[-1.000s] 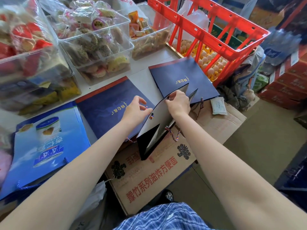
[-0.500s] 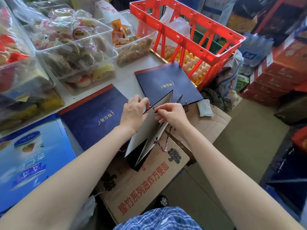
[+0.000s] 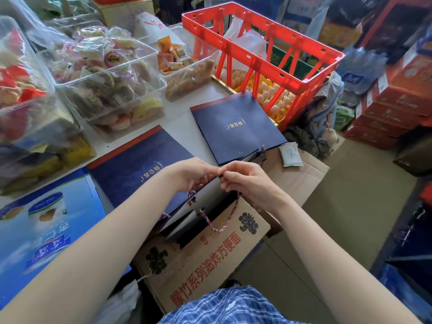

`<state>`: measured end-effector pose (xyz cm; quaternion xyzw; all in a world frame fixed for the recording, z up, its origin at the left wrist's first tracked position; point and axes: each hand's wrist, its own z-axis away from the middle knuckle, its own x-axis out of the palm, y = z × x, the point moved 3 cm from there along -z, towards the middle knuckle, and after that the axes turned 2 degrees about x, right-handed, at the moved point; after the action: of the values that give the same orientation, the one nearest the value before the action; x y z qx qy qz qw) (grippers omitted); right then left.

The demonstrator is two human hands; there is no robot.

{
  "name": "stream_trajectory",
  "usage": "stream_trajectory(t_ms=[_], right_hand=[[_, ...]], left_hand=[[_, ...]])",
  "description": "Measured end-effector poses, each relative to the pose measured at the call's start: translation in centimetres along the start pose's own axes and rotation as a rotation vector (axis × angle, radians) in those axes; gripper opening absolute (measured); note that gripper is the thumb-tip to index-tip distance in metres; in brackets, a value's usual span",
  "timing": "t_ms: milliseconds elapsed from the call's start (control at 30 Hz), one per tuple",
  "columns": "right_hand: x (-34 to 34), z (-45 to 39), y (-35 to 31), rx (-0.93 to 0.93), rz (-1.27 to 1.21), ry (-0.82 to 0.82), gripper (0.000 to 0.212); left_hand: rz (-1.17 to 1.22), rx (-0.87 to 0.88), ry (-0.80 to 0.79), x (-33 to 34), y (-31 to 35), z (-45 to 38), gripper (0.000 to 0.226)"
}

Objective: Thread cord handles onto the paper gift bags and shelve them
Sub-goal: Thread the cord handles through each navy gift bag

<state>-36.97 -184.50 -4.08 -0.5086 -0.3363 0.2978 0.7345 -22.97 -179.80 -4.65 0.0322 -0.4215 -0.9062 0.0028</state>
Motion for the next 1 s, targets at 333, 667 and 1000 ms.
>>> stream_trajectory(t_ms=[333, 667, 1000], right_hand=[[-0.9, 1.0, 0.6, -0.012, 0.32, 0.322, 0.017], [-0.8, 1.9, 1.5, 0.016, 0.119, 0.482, 0.028], [-0.5, 2.0, 0.1, 0.025, 0.168, 0.515, 0.011]], left_hand=[[-0.39, 0.302, 0.186, 1.3, 0.7, 1.0, 0.01], [-0.634, 0.602, 0.323, 2.4, -0.2, 2.0, 0.01], [-0.336, 0.502, 0.255, 2.0, -0.6, 1.9, 0.023]])
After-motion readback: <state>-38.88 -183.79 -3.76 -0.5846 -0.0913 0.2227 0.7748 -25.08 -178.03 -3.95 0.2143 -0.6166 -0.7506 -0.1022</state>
